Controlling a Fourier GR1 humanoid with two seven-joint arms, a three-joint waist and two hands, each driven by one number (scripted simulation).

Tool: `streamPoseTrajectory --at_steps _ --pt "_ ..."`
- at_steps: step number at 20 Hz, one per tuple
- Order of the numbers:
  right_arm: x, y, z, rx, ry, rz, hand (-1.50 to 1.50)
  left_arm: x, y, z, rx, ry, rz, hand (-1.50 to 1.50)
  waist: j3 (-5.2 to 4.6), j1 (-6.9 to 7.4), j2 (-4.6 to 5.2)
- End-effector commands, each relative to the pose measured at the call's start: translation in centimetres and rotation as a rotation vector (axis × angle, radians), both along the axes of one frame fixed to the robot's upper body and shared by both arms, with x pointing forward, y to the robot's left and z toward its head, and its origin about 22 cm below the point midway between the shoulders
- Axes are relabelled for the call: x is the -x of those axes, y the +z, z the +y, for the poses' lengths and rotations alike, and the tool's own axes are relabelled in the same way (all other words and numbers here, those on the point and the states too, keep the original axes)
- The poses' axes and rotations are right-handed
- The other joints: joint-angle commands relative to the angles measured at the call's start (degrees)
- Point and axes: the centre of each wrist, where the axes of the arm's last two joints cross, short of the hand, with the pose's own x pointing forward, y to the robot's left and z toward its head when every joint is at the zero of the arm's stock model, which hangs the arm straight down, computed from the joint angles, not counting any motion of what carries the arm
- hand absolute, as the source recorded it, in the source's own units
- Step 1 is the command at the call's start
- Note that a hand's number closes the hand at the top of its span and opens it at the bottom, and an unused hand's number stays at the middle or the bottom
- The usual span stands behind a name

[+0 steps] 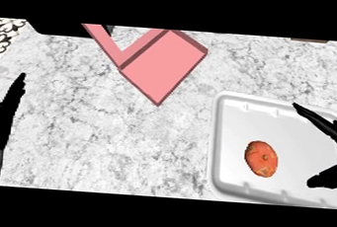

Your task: Pick the squash from the tray and place it in the cardboard box

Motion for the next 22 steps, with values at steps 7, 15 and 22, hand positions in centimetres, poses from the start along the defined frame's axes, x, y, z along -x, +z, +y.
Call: streamPoseTrajectory --at_steps 7,15,22 --pt "-4.0 3.9 3.0 0.452 0.204 0.034 -1.5 0.2 -0.2 0.0 -0.005 -0.011 0.012 0.0 -0.16 0.29 -0.4" --pt "-4.6 2.9 7.1 0.559 0.271 0.122 -1.5 -1.0 -1.1 0.1 0.003 0.023 0.014 0.0 -0.15 -1.03 -0.43" --pt "-4.9 3.1 9.5 0.634 0.258 0.081 -1.5 0.0 0.9 -0.6 -0.007 0.014 0.013 0.0 -0.13 -0.95 -0.57"
